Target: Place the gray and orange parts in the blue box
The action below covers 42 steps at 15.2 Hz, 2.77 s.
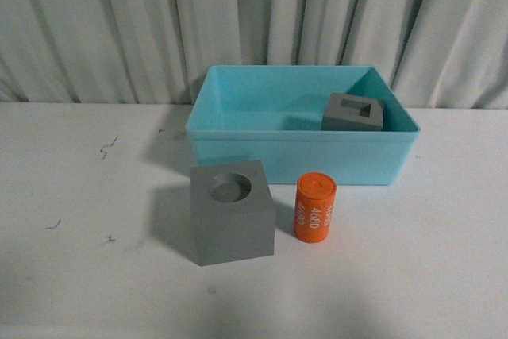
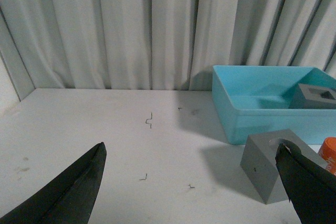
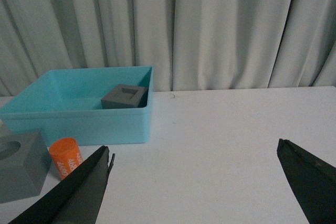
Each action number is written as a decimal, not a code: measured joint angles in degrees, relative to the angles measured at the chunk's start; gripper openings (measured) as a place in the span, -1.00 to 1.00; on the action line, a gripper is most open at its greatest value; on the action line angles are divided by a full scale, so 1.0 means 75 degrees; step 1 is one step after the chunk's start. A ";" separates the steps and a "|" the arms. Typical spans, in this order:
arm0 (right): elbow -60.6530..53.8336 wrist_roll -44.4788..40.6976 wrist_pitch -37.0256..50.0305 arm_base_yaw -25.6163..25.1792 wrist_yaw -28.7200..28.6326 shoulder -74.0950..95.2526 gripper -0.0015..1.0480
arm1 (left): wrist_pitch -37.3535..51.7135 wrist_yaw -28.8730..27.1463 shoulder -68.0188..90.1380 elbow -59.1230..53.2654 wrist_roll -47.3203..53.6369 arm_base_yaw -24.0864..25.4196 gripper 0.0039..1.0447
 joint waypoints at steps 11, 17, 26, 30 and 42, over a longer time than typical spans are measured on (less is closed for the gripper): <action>0.0000 0.0000 0.0000 0.0000 0.0000 0.0000 0.87 | 0.0000 0.0000 0.0000 0.0000 0.0003 0.0000 0.88; 0.0000 0.0000 0.0000 0.0000 0.0000 0.0000 0.87 | 0.0000 0.0000 0.0000 0.0000 0.0003 0.0000 0.88; 0.0000 0.0000 0.0000 0.0000 0.0000 0.0000 0.87 | 0.0000 0.0000 0.0000 0.0000 0.0003 0.0000 0.88; 0.0000 0.0000 0.0000 0.0000 0.0000 0.0000 0.87 | 0.0000 0.0000 0.0000 0.0000 0.0003 0.0000 0.88; 0.0000 0.0000 0.0000 0.0000 0.0006 0.0000 0.87 | -0.2844 -0.0017 0.4470 0.2416 -0.3433 -0.0111 0.88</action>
